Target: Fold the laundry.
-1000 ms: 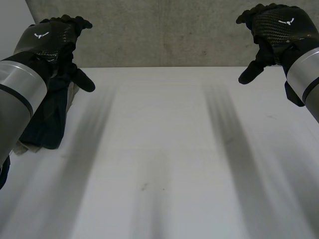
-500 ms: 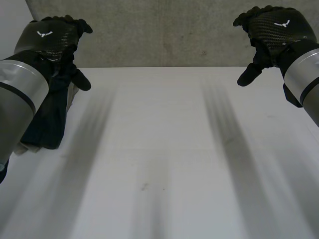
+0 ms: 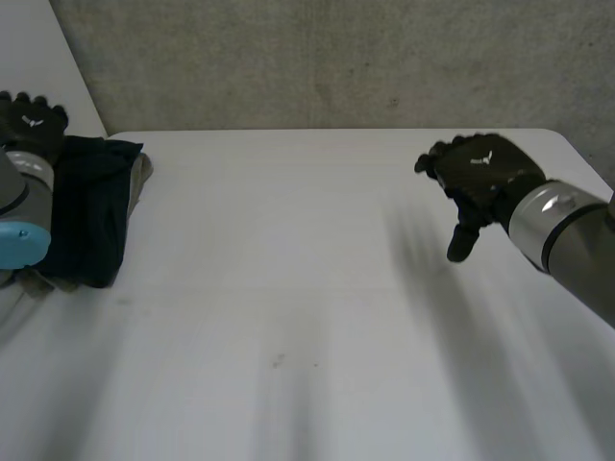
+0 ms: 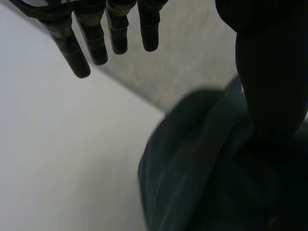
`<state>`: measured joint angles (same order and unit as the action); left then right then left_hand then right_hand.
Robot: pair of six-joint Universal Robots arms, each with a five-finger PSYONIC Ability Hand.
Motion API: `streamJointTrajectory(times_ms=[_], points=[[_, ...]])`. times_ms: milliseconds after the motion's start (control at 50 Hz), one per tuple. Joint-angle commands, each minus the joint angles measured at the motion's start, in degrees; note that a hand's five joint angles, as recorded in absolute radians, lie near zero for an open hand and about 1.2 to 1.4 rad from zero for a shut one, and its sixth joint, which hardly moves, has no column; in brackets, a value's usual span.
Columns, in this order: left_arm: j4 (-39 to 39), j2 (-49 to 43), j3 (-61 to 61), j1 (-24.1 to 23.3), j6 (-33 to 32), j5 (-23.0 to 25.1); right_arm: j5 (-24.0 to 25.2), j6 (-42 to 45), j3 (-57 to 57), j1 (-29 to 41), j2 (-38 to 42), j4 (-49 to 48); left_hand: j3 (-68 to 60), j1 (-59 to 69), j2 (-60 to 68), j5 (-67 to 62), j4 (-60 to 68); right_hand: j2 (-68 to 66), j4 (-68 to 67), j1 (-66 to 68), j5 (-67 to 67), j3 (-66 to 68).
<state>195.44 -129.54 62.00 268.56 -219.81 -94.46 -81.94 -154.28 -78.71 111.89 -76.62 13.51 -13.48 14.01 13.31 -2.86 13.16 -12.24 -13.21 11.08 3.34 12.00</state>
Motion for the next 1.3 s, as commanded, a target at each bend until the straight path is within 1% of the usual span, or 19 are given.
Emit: streamJointTrajectory(times_ms=[20,60,80,120,160,220,360,460,540,660,680,700,740,780,840,920,1020,1120,1300], points=[[-0.4,-11.6,-9.9,3.9,-5.9,0.0,0.3,-0.1,-4.9,-0.4,0.2,-1.0,-2.6,2.1,2.8,-3.2,2.9,2.2,3.2,-1.1,-3.3,-2.0],[-0.4,-12.8,-10.9,3.9,-5.9,0.0,0.5,-0.1,-5.9,-0.4,0.2,-1.8,-15.2,14.6,15.3,-15.8,15.5,2.2,3.2,-1.1,-3.3,-2.0],[-0.4,-13.4,-11.4,3.8,-5.9,-0.4,0.5,-0.1,-6.2,-0.4,0.2,-2.2,-37.6,37.0,37.7,-38.2,37.9,2.2,3.2,-1.1,-3.3,-2.0],[0.1,-13.5,-11.4,3.3,-5.7,-0.9,0.6,-0.1,-6.7,-0.4,0.2,-3.2,-58.4,57.8,58.5,-59.0,58.7,2.2,3.2,-1.1,-3.3,-2.0],[0.1,-13.4,-11.2,2.9,-5.5,-2.1,0.6,-0.1,-6.7,-0.4,0.2,-3.6,-66.5,66.0,66.7,-67.1,66.8,2.2,3.2,-1.1,-3.3,-2.0],[-0.1,-12.1,-10.7,1.4,-4.9,-3.6,0.6,-0.1,-6.5,-0.4,0.2,-3.8,-66.5,66.0,66.7,-67.1,66.8,2.2,3.2,-1.1,-3.3,-2.0],[-0.1,3.8,-2.2,-7.2,4.4,-4.5,0.4,-0.3,-5.2,-0.4,0.0,-4.1,-66.5,66.0,66.7,-67.1,66.8,2.2,3.2,-1.1,-3.3,-2.0],[-0.3,16.9,6.0,-17.1,15.3,-3.4,-0.1,-0.8,-4.7,-0.8,-0.3,-5.5,-66.5,66.0,66.7,-67.1,66.8,2.2,3.2,-1.1,-3.3,-2.0],[-0.3,22.6,12.2,-24.4,20.1,-2.4,-0.7,-1.0,-4.1,-2.4,-0.6,-7.2,-66.5,66.0,66.7,-67.1,66.8,2.2,3.2,-1.1,-3.3,-2.0],[-1.2,22.6,19.0,-35.8,21.9,-1.9,-1.6,-1.1,-3.3,-4.3,-1.2,-7.8,-66.5,66.0,66.7,-67.1,66.8,2.2,3.2,-1.1,-3.3,-2.0],[-1.6,22.3,19.9,-37.6,21.9,-1.8,-1.6,-1.1,-3.3,-4.3,-1.2,-7.8,-66.0,65.5,66.2,-66.7,66.4,2.2,3.2,-1.1,-3.3,-2.0],[-2.7,21.8,21.7,-41.0,21.7,-1.6,-1.7,-1.1,-3.3,-4.3,-1.2,-7.8,-39.6,39.0,39.7,-40.2,39.9,2.2,3.2,-1.1,-3.3,-2.0],[-4.1,21.5,23.1,-43.6,21.1,-1.4,-1.7,-1.0,-3.3,-4.3,-1.1,-7.7,-1.0,0.4,1.1,-1.6,1.3,2.2,3.2,-1.1,-3.3,-2.0],[-5.3,21.4,23.9,-45.7,20.2,-1.9,-1.7,-0.9,-3.3,-4.2,-1.1,-7.5,2.3,-2.8,-2.1,1.7,-2.0,2.2,3.2,-1.1,-3.3,-2.0],[-5.7,21.0,23.7,-44.4,18.7,-2.5,-1.6,-0.9,-3.2,-4.0,-1.1,-7.3,3.5,-4.0,-3.3,2.9,-3.2,2.2,3.2,-1.1,-3.3,-2.0],[-6.0,21.4,22.5,-38.1,16.1,-4.1,-1.2,-0.8,-3.4,-3.6,-1.0,-7.2,3.5,-4.0,-3.3,2.9,-3.2,2.2,3.2,-1.1,-3.3,-2.0],[-6.3,23.1,22.4,-33.1,16.7,-5.6,-0.9,-0.4,-3.6,-3.4,-1.0,-6.5,3.5,-4.0,-3.3,2.9,-3.2,2.2,3.2,-1.1,-3.3,-2.0],[-7.4,23.5,24.4,-31.3,19.0,-5.6,0.0,1.5,-4.3,-3.3,-1.0,-4.6,3.5,-4.0,-3.3,2.9,-3.2,2.2,3.2,-1.1,-3.3,-2.0],[-14.4,21.4,28.0,-32.0,24.6,-5.2,3.9,14.7,-7.5,-1.7,-0.5,0.8,-0.9,0.4,1.1,-1.6,1.3,2.2,3.2,-1.1,-3.3,-2.0]])
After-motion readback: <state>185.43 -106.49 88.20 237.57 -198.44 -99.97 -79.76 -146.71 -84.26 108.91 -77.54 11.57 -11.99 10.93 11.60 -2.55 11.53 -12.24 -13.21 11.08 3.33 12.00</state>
